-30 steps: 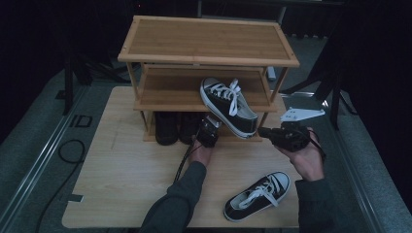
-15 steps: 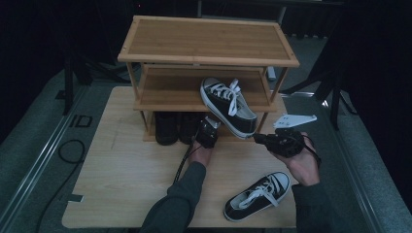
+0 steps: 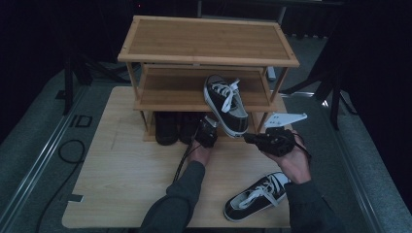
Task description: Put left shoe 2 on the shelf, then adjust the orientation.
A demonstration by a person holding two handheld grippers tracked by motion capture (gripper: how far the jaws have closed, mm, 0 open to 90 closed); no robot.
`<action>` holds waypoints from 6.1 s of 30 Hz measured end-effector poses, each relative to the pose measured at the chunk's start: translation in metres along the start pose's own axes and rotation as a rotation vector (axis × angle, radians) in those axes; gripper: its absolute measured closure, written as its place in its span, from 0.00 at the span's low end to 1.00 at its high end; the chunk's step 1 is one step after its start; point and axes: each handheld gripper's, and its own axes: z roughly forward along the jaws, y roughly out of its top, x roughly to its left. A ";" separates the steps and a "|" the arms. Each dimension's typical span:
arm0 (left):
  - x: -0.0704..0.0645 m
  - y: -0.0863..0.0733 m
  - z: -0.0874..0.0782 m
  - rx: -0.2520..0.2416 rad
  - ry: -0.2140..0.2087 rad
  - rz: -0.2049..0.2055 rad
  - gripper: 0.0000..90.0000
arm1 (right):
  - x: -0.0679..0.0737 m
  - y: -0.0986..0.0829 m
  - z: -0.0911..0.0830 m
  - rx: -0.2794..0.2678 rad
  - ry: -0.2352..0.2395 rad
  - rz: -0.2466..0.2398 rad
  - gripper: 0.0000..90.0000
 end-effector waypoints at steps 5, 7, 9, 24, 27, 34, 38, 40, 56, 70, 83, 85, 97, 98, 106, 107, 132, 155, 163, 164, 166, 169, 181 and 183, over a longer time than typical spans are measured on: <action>-0.001 0.000 0.000 -0.002 0.009 0.003 1.00 | -0.001 0.007 0.002 -0.024 0.002 0.004 1.00; -0.001 0.000 0.000 -0.005 0.011 0.000 1.00 | 0.000 0.011 0.005 -0.030 0.015 -0.001 1.00; -0.001 -0.001 0.000 -0.007 0.012 0.002 1.00 | 0.002 0.014 0.009 -0.023 0.013 -0.013 1.00; -0.002 -0.002 0.000 -0.014 0.025 -0.002 1.00 | -0.004 0.025 0.037 -0.037 0.002 0.020 1.00; -0.002 -0.002 0.000 -0.013 0.023 0.002 1.00 | -0.005 0.028 0.041 -0.035 0.015 0.017 1.00; -0.003 -0.002 0.000 -0.012 0.027 0.000 1.00 | -0.008 0.032 0.048 -0.037 0.030 0.039 1.00; -0.003 -0.002 0.000 -0.012 0.030 0.001 1.00 | -0.009 0.034 0.052 -0.038 0.028 0.040 1.00; -0.003 -0.002 0.000 -0.012 0.029 0.000 1.00 | -0.009 0.035 0.053 -0.034 0.021 0.035 1.00; -0.003 -0.002 0.000 -0.016 0.031 -0.002 1.00 | -0.024 0.045 0.071 -0.038 -0.010 0.073 1.00; -0.004 -0.002 0.000 -0.016 0.036 -0.004 1.00 | -0.025 0.052 0.080 -0.036 -0.021 0.049 1.00; -0.004 -0.003 0.000 -0.023 0.034 -0.006 1.00 | -0.031 0.056 0.093 -0.061 -0.055 0.074 1.00; -0.004 -0.003 0.000 -0.023 0.034 -0.003 1.00 | -0.031 0.057 0.093 -0.056 -0.056 0.066 1.00; -0.004 -0.005 0.000 -0.037 0.037 -0.019 1.00 | -0.027 0.056 0.090 -0.056 -0.036 0.043 0.88; -0.004 -0.005 0.000 -0.037 0.037 -0.019 1.00 | -0.027 0.055 0.087 -0.057 -0.031 0.037 0.87; -0.001 -0.006 -0.001 -0.031 0.019 -0.038 0.99 | -0.030 0.034 0.065 -0.021 -0.028 0.068 0.76; 0.000 -0.005 -0.001 -0.031 0.015 -0.025 0.99 | -0.031 0.029 0.062 -0.017 -0.020 0.086 0.76; 0.000 -0.006 -0.001 -0.035 0.029 -0.042 0.94 | -0.043 -0.085 0.031 0.175 -0.044 0.213 0.62; 0.000 -0.006 -0.001 -0.037 0.030 -0.052 0.93 | -0.049 -0.122 0.015 0.293 -0.081 0.248 0.64; 0.000 -0.006 -0.001 -0.035 0.031 -0.051 0.93 | -0.041 -0.136 -0.001 0.312 -0.078 0.267 0.66; 0.000 -0.006 -0.001 -0.035 0.032 -0.050 0.93 | -0.041 -0.138 -0.003 0.317 -0.081 0.268 0.66; 0.000 -0.006 -0.001 -0.035 0.031 -0.051 0.93 | -0.039 -0.141 -0.006 0.333 -0.084 0.270 0.68; 0.000 -0.006 -0.001 -0.035 0.031 -0.052 0.93 | -0.037 -0.145 -0.005 0.371 -0.077 0.259 0.68; 0.000 -0.006 -0.001 -0.035 0.032 -0.052 0.93 | -0.026 -0.138 0.000 0.425 -0.090 0.168 1.00; 0.000 -0.006 -0.001 -0.035 0.033 -0.051 0.93 | -0.026 -0.135 0.001 0.409 -0.118 0.163 1.00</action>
